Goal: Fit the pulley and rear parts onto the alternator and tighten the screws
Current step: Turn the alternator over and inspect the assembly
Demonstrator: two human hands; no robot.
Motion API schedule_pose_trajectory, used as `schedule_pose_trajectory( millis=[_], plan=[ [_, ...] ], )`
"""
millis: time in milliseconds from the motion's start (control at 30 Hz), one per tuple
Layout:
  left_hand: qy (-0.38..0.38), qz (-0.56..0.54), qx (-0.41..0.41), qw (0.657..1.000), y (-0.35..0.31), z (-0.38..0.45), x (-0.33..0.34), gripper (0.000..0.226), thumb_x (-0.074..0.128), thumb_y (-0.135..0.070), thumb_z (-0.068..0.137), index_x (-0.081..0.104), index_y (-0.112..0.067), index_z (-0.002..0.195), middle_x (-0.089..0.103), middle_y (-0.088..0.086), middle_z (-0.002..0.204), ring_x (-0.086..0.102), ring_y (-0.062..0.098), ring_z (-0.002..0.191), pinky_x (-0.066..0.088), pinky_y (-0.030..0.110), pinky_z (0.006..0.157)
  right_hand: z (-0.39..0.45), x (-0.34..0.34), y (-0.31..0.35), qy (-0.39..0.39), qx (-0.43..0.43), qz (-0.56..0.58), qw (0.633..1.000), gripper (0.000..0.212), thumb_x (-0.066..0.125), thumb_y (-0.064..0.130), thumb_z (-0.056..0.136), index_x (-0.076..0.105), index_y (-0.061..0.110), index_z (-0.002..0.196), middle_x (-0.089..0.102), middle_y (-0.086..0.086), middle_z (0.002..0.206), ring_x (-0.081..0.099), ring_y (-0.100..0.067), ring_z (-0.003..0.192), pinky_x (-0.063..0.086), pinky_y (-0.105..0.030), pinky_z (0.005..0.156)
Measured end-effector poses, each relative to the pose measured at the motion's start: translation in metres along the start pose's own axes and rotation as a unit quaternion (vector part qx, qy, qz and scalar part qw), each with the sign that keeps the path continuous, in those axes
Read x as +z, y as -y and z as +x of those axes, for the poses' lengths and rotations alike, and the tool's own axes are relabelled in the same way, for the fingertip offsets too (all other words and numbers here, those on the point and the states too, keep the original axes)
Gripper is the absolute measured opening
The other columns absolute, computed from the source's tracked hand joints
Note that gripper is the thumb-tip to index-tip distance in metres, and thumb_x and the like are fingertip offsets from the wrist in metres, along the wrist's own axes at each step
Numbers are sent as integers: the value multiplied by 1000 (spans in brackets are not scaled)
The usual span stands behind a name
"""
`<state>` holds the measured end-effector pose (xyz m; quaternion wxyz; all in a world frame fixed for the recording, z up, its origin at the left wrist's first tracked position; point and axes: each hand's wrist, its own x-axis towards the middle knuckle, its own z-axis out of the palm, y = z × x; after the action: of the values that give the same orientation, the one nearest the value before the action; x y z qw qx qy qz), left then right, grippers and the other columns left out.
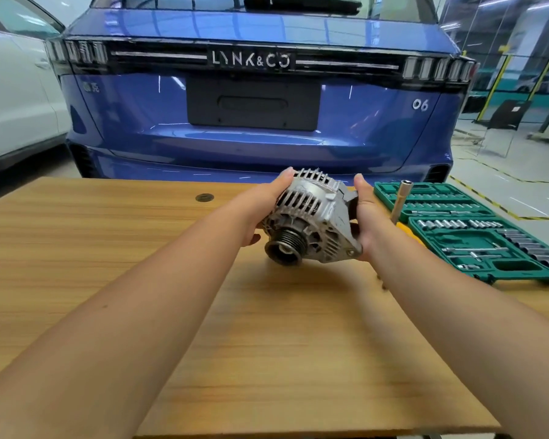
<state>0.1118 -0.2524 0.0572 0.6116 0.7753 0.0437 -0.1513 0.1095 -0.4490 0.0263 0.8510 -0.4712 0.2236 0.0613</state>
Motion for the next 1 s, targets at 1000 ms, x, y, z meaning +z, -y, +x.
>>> schedule_pose_trajectory(
  millis=[1000],
  plan=[
    [-13,-70,19,997,7,24,-9,47,53,-69,89,65,-28,107,73,-1,100,65,21,96,50,38,70,36,8,3,-59,-19,-34,997,38,70,53,72,71,23,96,78,0,101,72,-26,90,59,-47,75]
  ],
)
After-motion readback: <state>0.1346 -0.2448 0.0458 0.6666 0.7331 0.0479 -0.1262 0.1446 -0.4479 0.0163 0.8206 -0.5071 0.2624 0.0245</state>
